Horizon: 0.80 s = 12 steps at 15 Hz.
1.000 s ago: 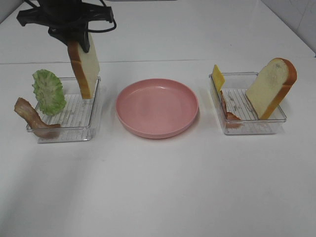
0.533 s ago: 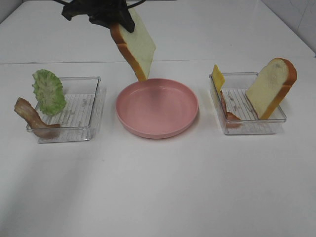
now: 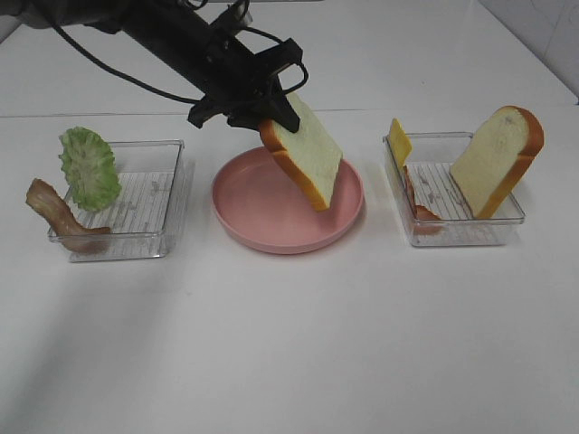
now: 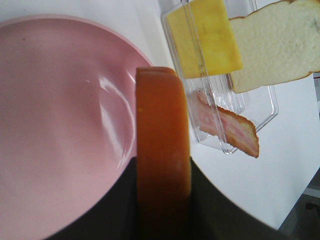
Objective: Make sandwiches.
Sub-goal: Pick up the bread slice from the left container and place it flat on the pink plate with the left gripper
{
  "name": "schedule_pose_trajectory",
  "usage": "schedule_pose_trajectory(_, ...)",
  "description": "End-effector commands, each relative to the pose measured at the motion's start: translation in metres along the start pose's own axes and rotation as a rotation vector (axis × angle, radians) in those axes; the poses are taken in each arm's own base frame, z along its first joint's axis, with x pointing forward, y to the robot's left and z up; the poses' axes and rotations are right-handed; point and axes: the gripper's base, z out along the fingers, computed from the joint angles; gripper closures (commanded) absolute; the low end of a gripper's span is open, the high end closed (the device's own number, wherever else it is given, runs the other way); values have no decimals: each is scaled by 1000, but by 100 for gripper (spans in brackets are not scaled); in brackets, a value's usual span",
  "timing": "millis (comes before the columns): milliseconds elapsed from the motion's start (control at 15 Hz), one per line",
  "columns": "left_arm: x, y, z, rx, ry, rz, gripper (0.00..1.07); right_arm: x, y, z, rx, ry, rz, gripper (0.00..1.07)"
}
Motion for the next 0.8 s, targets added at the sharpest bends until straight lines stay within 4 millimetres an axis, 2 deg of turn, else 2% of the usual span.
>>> schedule_pose_trajectory(67, -1, 7, 13, 13, -21, -21, 107, 1, 0, -1, 4, -19, 1, 31)
schedule_pose_trajectory(333, 4, 19, 26, -3, 20, -100, 107, 1, 0, -1, 3, -19, 1, 31)
schedule_pose_trajectory(400, 3, 20, 26, -14, 16, -112, 101, 1, 0, -1, 3, -19, 1, 31)
schedule_pose_trajectory(533, 3, 20, 26, -16, 15, -116, 78, 1, 0, -1, 3, -19, 1, 31)
schedule_pose_trajectory(667, 3, 20, 26, -15, 15, -105, 41, 1, 0, -1, 3, -19, 1, 31)
schedule_pose_trajectory(733, 3, 20, 26, -15, 15, -70, 30, 1, 0, -1, 3, -19, 1, 31)
schedule_pose_trajectory(800, 1, 17, 23, -8, 15, -26, 26, 1, 0, -1, 3, -19, 1, 31)
